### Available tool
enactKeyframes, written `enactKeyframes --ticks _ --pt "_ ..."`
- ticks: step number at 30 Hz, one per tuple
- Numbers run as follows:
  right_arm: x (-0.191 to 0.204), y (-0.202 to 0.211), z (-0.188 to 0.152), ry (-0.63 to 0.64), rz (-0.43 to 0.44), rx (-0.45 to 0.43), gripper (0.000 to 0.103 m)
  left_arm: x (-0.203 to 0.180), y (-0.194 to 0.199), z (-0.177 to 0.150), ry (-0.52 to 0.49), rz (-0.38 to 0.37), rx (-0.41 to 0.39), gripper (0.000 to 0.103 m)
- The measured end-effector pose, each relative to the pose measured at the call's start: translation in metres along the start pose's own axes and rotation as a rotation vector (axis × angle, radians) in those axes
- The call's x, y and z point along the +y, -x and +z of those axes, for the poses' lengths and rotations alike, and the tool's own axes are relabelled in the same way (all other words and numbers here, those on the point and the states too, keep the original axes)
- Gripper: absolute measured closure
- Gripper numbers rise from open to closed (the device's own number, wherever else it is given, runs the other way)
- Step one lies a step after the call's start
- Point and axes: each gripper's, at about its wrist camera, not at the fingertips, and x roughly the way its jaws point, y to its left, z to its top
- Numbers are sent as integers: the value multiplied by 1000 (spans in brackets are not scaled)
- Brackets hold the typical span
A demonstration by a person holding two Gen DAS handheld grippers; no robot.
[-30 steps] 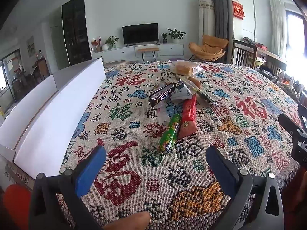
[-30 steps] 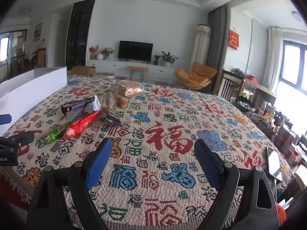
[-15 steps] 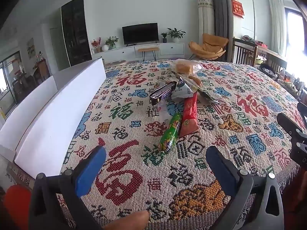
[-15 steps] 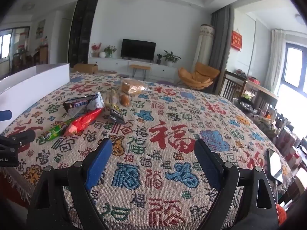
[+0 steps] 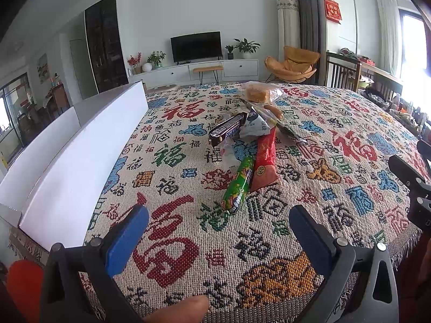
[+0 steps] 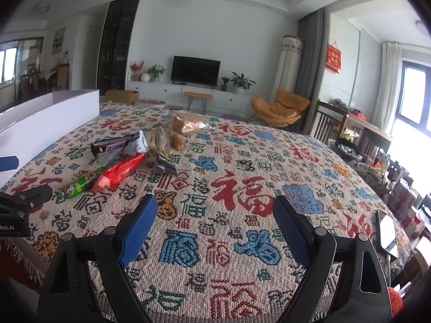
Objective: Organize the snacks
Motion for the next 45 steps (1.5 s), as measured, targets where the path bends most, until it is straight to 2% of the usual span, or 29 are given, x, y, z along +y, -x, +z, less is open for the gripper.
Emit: enactKeyframes --ticks 45 --pt "3 -4 -1 4 15 4 13 -5 -8 -7 -16 -7 30 0"
